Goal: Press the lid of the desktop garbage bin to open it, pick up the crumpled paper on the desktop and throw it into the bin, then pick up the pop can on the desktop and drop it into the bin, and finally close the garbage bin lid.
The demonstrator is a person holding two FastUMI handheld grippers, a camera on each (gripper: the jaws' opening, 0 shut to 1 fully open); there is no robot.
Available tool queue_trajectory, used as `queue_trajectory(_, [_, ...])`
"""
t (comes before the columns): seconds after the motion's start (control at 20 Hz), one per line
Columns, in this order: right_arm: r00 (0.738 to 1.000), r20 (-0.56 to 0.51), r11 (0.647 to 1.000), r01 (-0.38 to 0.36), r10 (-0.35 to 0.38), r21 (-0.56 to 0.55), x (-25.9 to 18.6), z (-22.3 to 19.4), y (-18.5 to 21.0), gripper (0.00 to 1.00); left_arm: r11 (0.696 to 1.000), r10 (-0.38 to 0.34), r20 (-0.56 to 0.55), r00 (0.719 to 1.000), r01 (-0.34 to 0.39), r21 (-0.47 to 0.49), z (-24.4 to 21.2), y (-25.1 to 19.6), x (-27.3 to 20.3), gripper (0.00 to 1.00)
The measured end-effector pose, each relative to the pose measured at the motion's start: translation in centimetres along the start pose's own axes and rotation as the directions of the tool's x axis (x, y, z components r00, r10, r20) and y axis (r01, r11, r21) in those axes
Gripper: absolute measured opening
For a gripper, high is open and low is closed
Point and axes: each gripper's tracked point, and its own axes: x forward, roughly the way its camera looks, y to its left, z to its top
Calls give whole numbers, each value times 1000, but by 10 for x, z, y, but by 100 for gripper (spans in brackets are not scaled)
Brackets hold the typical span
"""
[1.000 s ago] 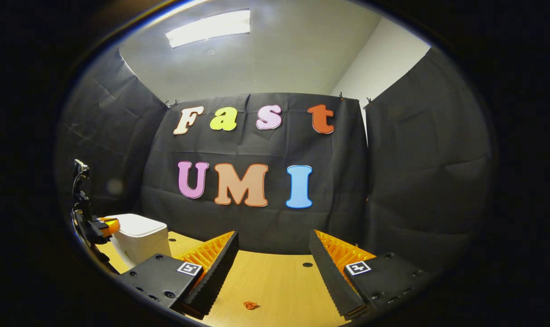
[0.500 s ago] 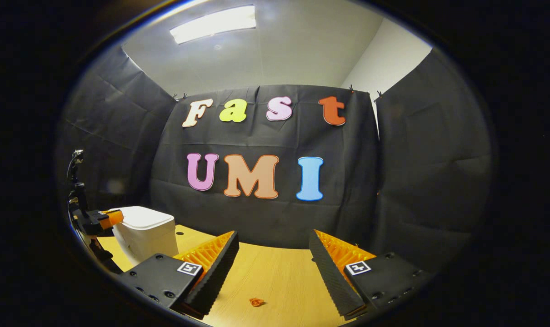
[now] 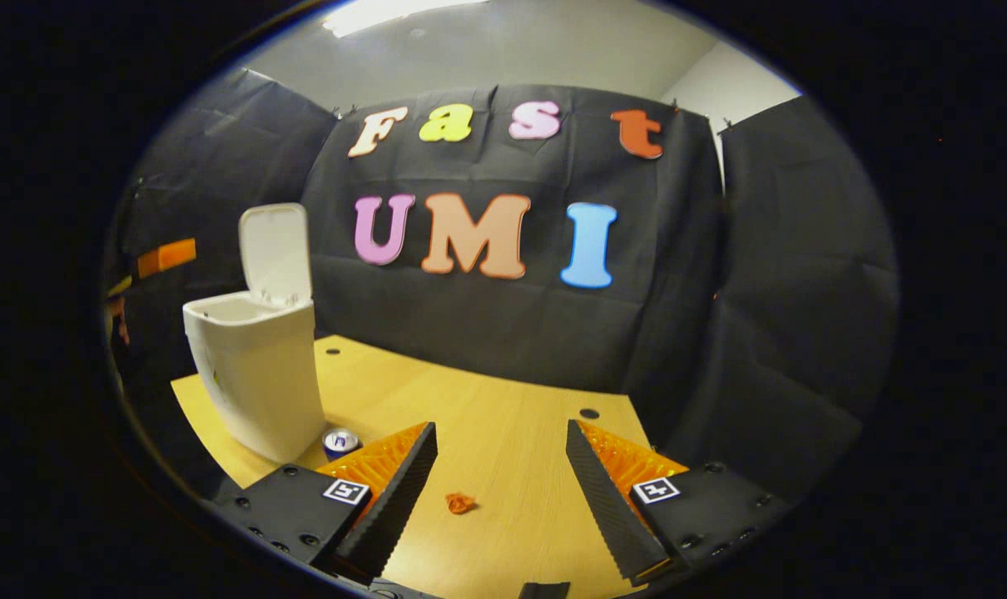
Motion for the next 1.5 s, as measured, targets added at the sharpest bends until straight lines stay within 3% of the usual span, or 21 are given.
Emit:
queue_trajectory(0.2, [975, -182, 991, -132, 130, -2, 49, -52, 22, 99, 998, 46, 18, 999, -46, 41, 17, 13, -28, 0])
queue_trajectory(0.45, [876, -420, 972, -220, 236, 87, 105, -110, 36, 100, 994, 94, 15, 995, -95, 59, 24, 24, -56, 0])
queue_trajectory(0.65, [818, -502, 959, -239, 282, 149, 132, -135, 39, 96, 985, 144, 7, 990, -144, 92, 27, 34, -68, 3])
queue_trajectory(0.75, [804, -519, 957, -234, 290, 171, 144, -140, 42, 92, 984, 144, 1, 990, -144, 102, 26, 31, -69, 17])
queue_trajectory(0.95, [770, -565, 955, -249, 298, 163, 160, -155, 47, 94, 977, 170, -6, 985, -167, 136, 17, 36, -69, 93])
queue_trajectory(1.05, [750, -592, 955, -248, 294, 160, 165, -164, 47, 94, 975, 176, -13, 984, -173, 139, 15, 34, -69, 98])
queue_trajectory(1.1, [741, -604, 955, -248, 294, 161, 167, -166, 47, 89, 975, 178, -14, 984, -175, 140, 14, 34, -68, 99])
queue_trajectory(1.2, [731, -617, 956, -246, 293, 162, 168, -168, 49, 89, 973, 183, -17, 983, -179, 147, 13, 37, -68, 99])
queue_trajectory(1.5, [700, -662, 962, -233, 267, 141, 174, -183, 55, 72, 958, 231, -11, 973, -226, 176, 15, 50, -67, 96])
